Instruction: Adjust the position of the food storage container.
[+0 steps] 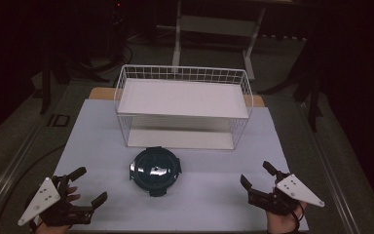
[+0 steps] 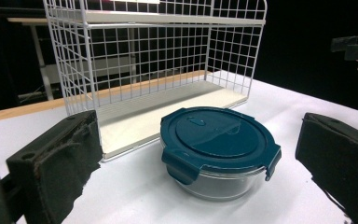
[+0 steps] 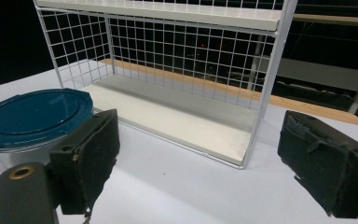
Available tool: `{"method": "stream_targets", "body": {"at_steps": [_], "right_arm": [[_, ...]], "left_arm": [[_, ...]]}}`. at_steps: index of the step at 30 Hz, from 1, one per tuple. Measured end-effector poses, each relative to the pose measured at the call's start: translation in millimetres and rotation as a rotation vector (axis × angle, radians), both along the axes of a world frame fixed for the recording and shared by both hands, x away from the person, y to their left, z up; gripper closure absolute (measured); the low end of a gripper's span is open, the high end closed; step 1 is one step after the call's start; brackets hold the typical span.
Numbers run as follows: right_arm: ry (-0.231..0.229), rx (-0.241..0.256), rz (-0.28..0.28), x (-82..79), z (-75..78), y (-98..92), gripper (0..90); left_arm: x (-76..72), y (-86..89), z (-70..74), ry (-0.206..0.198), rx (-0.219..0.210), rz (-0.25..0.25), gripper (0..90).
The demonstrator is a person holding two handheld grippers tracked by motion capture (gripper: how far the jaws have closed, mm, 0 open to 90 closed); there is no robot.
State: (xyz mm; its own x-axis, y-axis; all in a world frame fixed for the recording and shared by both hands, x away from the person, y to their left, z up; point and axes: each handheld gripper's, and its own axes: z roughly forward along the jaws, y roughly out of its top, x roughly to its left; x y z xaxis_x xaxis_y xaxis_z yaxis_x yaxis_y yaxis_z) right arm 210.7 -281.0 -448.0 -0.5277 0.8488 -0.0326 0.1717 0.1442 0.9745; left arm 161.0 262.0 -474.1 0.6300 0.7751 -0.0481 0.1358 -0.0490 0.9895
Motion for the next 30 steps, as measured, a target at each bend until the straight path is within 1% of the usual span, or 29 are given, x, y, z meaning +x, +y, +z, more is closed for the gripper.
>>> {"method": "stream_targets", "body": {"at_steps": [4,6,7,10,13,14,15,16,17,19,21,22,23,26,28,30], "right_arm": [[0.003,0.002,0.001,-1.3,0.7,0.5,12.8],[0.009,0.007,0.001,-3.0,2.0,1.6,12.8],[0.011,0.010,0.000,-3.7,2.6,1.9,12.8],[0.008,0.011,0.004,-6.2,4.2,3.5,12.8],[0.008,0.008,0.008,-6.8,4.8,4.9,12.8],[0.009,0.008,0.008,-6.8,4.9,5.2,12.8],[0.008,0.008,0.007,-6.8,5.1,5.3,12.8],[0.009,0.009,0.008,-6.8,5.1,5.2,12.8],[0.009,0.009,0.007,-6.8,5.1,5.2,12.8],[0.012,0.010,0.007,-6.8,5.1,5.1,12.8],[0.014,0.010,0.006,-6.6,4.8,5.4,12.8],[0.015,0.009,0.007,-6.5,4.7,5.5,12.8],[0.018,0.011,0.009,-6.1,4.3,5.7,12.8],[0.021,0.011,0.008,-5.8,4.1,5.7,12.8],[0.023,0.012,0.009,-5.8,3.9,5.9,12.8],[0.024,0.010,0.010,-5.4,3.4,6.3,12.8]], "left_arm": [[-0.5,-0.9,0.5,0.002,-0.004,0.001,0.3],[-1.4,-2.4,3.3,-0.004,-0.004,-0.007,0.3],[-1.6,-3.0,4.8,0.001,-0.007,-0.017,0.3],[-1.7,-3.6,8.0,0.004,0.016,-0.030,0.3],[-0.5,-2.4,10.4,0.019,0.015,-0.035,0.3],[0.5,-1.7,11.8,0.030,0.023,-0.038,0.3],[1.2,-1.1,12.6,0.033,0.033,-0.037,0.4],[2.3,-0.3,13.8,0.039,0.050,-0.029,0.3],[3.8,1.0,15.0,0.050,0.056,-0.031,0.4],[7.8,3.6,16.3,0.077,0.056,-0.033,0.3],[11.1,5.7,16.7,0.092,0.048,-0.033,0.3],[13.9,6.7,16.8,0.115,0.038,-0.037,0.3],[15.8,7.2,16.7,0.125,0.028,-0.044,0.4],[22.9,7.0,15.1,0.153,0.036,-0.061,0.3],[29.0,6.6,12.6,0.205,0.040,-0.081,0.4],[32.6,5.1,9.2,0.224,0.054,-0.077,0.4]]}}
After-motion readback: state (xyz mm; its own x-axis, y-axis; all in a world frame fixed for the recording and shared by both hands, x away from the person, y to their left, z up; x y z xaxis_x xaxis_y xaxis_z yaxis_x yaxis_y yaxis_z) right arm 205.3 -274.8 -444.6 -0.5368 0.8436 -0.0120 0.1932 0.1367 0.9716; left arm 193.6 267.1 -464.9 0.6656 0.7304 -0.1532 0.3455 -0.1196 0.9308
